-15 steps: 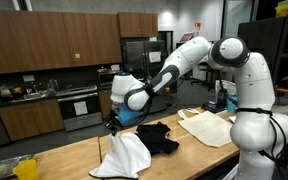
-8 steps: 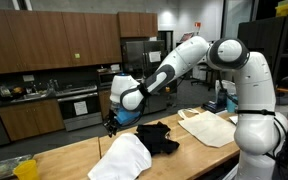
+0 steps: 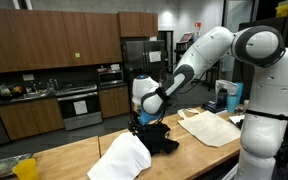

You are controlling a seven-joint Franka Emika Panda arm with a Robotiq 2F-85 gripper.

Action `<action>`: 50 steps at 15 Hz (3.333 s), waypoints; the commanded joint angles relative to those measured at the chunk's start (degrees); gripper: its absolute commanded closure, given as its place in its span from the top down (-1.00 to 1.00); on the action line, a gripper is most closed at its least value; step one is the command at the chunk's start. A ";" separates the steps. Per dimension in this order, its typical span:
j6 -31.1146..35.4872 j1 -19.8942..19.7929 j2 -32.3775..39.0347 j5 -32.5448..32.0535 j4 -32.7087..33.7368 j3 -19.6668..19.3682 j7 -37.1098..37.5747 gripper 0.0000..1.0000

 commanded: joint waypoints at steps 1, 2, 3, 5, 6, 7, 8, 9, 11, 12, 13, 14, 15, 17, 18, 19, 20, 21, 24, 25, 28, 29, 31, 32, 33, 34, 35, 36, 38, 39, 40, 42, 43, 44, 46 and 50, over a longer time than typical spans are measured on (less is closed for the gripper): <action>3.86 2.13 -12.09 0.59 -14.83 -4.57 7.35 0.99; 5.58 1.67 -14.28 0.49 -18.40 -5.00 10.05 1.00; 7.88 1.40 -16.22 2.07 -22.04 -5.45 11.37 1.00; 11.93 0.01 -18.81 1.78 -27.73 -5.50 16.18 1.00; 14.20 -0.60 -19.10 2.46 -29.85 -5.61 17.95 1.00; 16.05 -1.34 -19.97 2.82 -32.07 -5.52 20.00 1.00; 18.26 -1.95 -19.95 3.76 -33.80 -5.74 21.36 1.00; 17.77 -4.64 -16.39 2.13 -29.77 -4.37 24.66 1.00; 20.20 -6.64 -16.12 2.35 -30.61 -4.15 28.76 1.00; 21.01 -7.88 -16.10 1.82 -30.35 -3.69 31.41 1.00; 22.16 -9.18 -15.58 0.86 -30.02 -3.44 34.45 1.00; 22.99 -10.78 -15.22 0.19 -29.67 -2.77 37.31 1.00; 23.98 -12.37 -14.95 -0.44 -29.46 -2.01 40.36 1.00; 25.16 -12.58 -13.32 1.70 -29.26 -2.08 43.42 1.00; 25.98 -12.44 -12.24 1.88 -29.13 -1.96 43.68 1.00; 27.32 -11.83 -11.07 2.30 -29.12 -2.08 43.79 1.00; 29.41 -10.35 -9.22 3.35 -29.12 -2.46 42.84 1.00; 30.75 -8.97 -7.44 4.73 -29.12 -2.71 41.94 1.00; 34.87 -5.58 -1.96 9.52 -29.15 -2.70 40.92 1.00; 35.69 -5.45 -0.85 9.96 -29.14 -2.42 41.01 1.00; 32.36 -7.03 -1.51 3.12 -28.98 -3.69 42.95 1.00; 29.29 -7.82 -3.59 -1.59 -28.89 -5.21 44.63 1.00; 24.33 -9.88 -6.82 -12.08 -28.37 -7.13 49.40 1.00; 23.69 -10.93 -9.17 -16.01 -30.42 -7.06 51.34 1.00; 22.45 -12.17 -10.08 -20.46 -30.30 -6.64 53.95 1.00; 21.67 -13.67 -10.44 -25.59 -29.67 -5.94 56.61 1.00; 21.56 -14.53 -9.20 -29.14 -28.19 -5.32 58.54 1.00; 22.46 -14.92 -8.67 -31.59 -28.22 -4.81 60.30 1.00; 21.51 -15.87 -8.95 -38.60 -28.16 -3.42 63.94 1.00; 21.63 -16.30 -8.91 -42.04 -27.93 -2.82 66.21 1.00; 21.54 -16.54 -8.50 -45.07 -27.44 -2.37 68.34 1.00; 21.24 -16.87 -7.98 -50.87 -26.82 -1.39 72.73 1.00; 21.22 -17.01 -7.85 -53.72 -26.55 -1.05 74.73 0.55; 21.02 -17.16 -7.89 -56.81 -26.19 -0.76 76.87 0.48; 20.61 -17.16 -7.52 -61.87 -25.52 -0.46 80.78 0.24; 20.37 -16.95 -6.40 -69.38 -24.32 -0.70 88.08 -0.43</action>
